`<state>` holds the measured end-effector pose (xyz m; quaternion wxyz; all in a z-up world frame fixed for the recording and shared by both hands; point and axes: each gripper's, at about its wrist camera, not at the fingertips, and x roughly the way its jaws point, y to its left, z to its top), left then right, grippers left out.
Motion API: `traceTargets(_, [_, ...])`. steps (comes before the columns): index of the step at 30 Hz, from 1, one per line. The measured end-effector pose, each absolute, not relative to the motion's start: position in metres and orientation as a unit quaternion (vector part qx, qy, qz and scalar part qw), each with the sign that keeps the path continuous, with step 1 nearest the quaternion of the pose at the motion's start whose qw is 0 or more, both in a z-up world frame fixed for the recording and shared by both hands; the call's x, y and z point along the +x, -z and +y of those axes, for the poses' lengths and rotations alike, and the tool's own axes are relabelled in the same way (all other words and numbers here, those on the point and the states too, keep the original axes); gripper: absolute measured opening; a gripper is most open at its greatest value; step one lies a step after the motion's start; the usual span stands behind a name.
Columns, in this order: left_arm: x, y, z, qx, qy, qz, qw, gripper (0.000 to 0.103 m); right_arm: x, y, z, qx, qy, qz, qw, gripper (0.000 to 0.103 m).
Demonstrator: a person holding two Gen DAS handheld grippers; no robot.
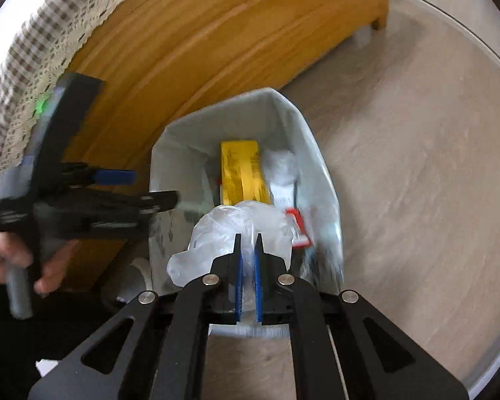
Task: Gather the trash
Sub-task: 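Carry the yellow packet and plastic bag to the wastebasket and open both tools, then return both tools to the bed and reach the right tool to the milk carton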
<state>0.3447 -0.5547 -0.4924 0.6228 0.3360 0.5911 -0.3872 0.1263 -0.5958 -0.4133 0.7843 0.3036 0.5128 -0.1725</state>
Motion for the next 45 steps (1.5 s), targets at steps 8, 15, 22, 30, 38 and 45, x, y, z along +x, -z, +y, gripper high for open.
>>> traceTargets(8, [0.364,0.401,-0.523,0.289,0.39,0.574,0.66,0.077,0.217,0.424,-0.627,0.221,0.203,0.551,0.779,0.049])
traceTargets(15, [0.325,0.357,-0.493,0.306,0.441,0.528,0.658,0.083,0.209,0.392,-0.622,0.227,0.214,0.55,0.775,0.05])
traceTargets(22, [0.328,0.334,-0.457,0.27,0.42,0.524,0.69,0.083,0.189,0.372,-0.607,0.209,0.231,0.57,0.76,0.051])
traceTargets(30, [0.334,0.292,-0.397,0.202,0.39,0.484,0.757,0.083,0.154,0.311,-0.571,0.203,0.24,0.55,0.774,0.05])
traceTargets(38, [0.311,0.18,-0.3,0.129,0.371,0.373,0.84,0.083,0.132,0.217,-0.512,0.154,0.223,0.48,0.834,0.062])
traceTargets(45, [0.291,0.098,-0.198,0.042,0.318,0.301,0.898,0.089,0.138,0.124,-0.435,0.09,0.151,0.408,0.896,0.069])
